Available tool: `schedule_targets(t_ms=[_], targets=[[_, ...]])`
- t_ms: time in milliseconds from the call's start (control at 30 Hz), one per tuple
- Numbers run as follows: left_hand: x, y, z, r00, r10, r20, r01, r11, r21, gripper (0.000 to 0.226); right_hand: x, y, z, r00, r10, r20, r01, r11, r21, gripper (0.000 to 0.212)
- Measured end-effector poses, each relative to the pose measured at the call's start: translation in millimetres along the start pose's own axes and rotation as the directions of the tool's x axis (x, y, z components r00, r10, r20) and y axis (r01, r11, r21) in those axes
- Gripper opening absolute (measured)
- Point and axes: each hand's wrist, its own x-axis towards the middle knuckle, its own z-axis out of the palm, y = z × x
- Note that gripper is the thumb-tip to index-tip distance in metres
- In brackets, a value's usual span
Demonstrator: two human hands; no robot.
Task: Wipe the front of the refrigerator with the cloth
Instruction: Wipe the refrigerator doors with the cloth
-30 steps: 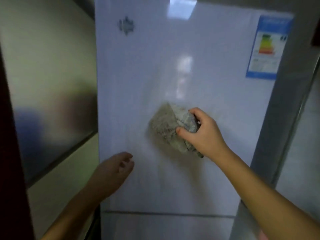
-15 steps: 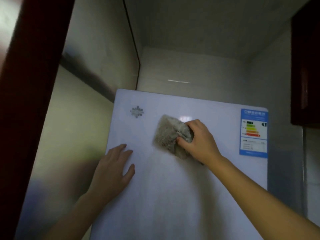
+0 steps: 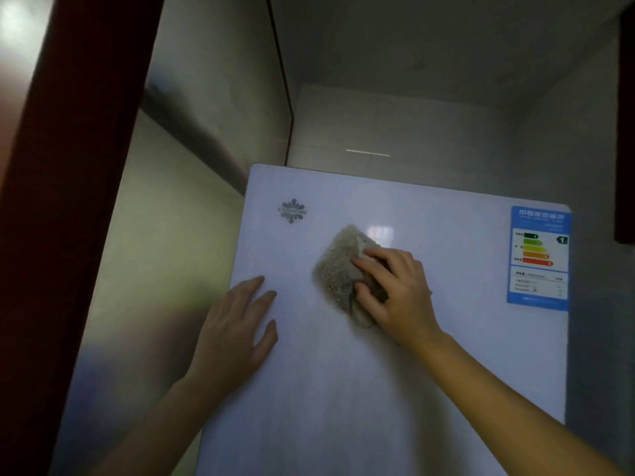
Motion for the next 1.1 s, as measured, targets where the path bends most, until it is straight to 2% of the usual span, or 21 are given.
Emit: schedule_targets(t_ms=[100, 300, 433, 500, 600, 700, 833, 933, 1000, 1100], targets=[[-9, -4, 5, 0.999, 0.018, -0.051, -0.017, 1.0, 0.026, 0.042, -12, -12, 12, 1.0, -0.021, 0.022, 0.022, 0.999, -0.036, 0.046], [-18, -13, 15, 0.996, 0.086, -0.029, -0.084, 0.993, 0.078, 0.047, 15, -12, 19, 0.997, -0.064, -0.035, 0.061, 0.995, -0.077, 0.042], [-18, -14, 16, 0.994, 0.103, -0.039, -0.099, 0.991, 0.085, 0.047, 59, -8, 25, 0.991, 0.063, -0.121, -0.067, 0.997, -0.027, 0.044], [-18, -14, 17, 0.993, 0.103, -0.063, -0.098, 0.992, 0.082, 0.045, 62, -16, 32, 0.989, 0.081, -0.12, -0.083, 0.996, -0.013, 0.045], [-18, -14, 18, 0.991, 0.101, -0.085, -0.095, 0.993, 0.069, 0.044, 29, -31, 37, 0.997, -0.077, -0.01, 0.076, 0.997, -0.015, 0.046], [-19, -14, 18, 0.989, 0.112, -0.096, -0.105, 0.992, 0.075, 0.044, -32, -38, 35, 0.955, -0.276, 0.111, 0.277, 0.961, 0.004, 0.042], [-20, -14, 18, 0.989, 0.117, -0.093, -0.11, 0.99, 0.084, 0.045, -85, -28, 22, 0.924, -0.342, 0.17, 0.349, 0.937, -0.006, 0.039], [-22, -14, 21, 0.99, 0.117, -0.076, -0.11, 0.991, 0.082, 0.047, -69, -3, 9, 0.967, -0.233, 0.103, 0.24, 0.968, -0.068, 0.041], [-23, -15, 23, 0.991, 0.115, -0.067, -0.109, 0.99, 0.091, 0.048, -44, 8, 2, 0.998, -0.06, -0.014, 0.059, 0.995, -0.077, 0.042], [-23, -15, 24, 0.992, 0.108, -0.061, -0.102, 0.99, 0.095, 0.048, -18, 9, 4, 0.974, 0.175, -0.147, -0.179, 0.984, -0.018, 0.044]])
